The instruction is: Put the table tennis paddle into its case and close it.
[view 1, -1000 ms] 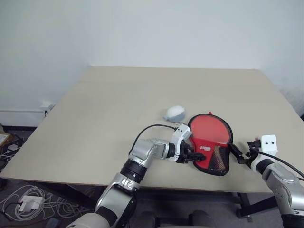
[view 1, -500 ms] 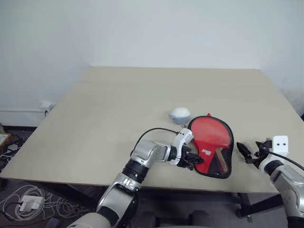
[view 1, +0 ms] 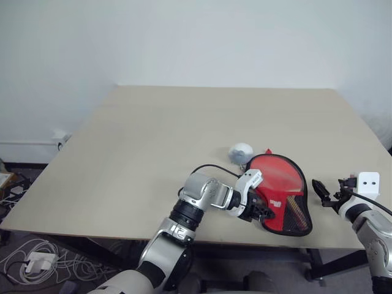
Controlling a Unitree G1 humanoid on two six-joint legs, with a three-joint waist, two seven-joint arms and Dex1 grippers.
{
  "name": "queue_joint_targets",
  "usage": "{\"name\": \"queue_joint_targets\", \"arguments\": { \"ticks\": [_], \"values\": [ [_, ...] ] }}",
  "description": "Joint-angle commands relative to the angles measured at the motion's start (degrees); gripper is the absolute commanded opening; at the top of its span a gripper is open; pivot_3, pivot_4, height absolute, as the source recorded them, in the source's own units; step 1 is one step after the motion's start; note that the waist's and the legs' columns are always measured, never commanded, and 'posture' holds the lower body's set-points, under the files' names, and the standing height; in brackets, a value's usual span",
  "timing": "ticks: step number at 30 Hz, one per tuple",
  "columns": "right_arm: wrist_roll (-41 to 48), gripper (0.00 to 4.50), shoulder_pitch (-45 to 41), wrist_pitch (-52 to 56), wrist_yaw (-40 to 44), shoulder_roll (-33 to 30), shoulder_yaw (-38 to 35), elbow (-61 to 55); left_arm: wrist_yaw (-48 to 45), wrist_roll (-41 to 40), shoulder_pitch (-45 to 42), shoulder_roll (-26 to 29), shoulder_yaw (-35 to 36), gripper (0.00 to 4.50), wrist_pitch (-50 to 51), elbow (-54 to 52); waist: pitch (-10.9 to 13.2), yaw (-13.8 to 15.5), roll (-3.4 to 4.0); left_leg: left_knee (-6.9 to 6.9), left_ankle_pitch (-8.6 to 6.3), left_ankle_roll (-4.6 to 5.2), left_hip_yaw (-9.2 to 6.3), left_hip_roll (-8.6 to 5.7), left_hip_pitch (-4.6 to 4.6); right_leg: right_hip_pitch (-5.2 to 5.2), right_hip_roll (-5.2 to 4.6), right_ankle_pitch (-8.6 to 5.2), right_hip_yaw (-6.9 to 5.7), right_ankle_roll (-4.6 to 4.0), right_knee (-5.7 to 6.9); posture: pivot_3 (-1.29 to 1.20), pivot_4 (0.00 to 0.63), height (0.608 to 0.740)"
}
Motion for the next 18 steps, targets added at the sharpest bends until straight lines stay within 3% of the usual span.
{"name": "queue_joint_targets", "arguments": {
  "ticks": [1,13,18],
  "values": [
    [-0.27,4.45,-0.43,-1.34,-0.54,-0.58,-1.75,-2.05,-3.24,-4.37,-0.63,-0.67,-5.04,0.02,3.65,-5.16,0.0,0.0,0.01,0.0,0.0,0.0,-0.01,0.0,-0.01,-0.01,0.0,0.0,0.0,0.0,0.0,0.0,0.0,0.716],
    [0.07,4.45,1.14,-0.88,-1.0,-0.54,-1.88,-3.98,-3.05,-7.79,0.87,-1.36,-7.65,0.02,7.71,-7.58,0.01,-0.02,0.04,0.0,0.0,0.0,0.01,0.01,0.0,-0.01,0.01,0.0,0.02,0.0,0.0,0.0,0.0,0.716],
    [0.97,4.45,0.52,-0.18,-0.39,-1.23,-2.61,-3.91,-2.72,-8.07,1.1,0.2,-6.28,1.41,7.27,-7.33,0.02,-0.05,0.04,0.0,0.0,-0.01,0.03,0.02,0.0,-0.01,0.01,0.0,0.03,0.0,0.0,0.0,0.0,0.716]
  ]
}}
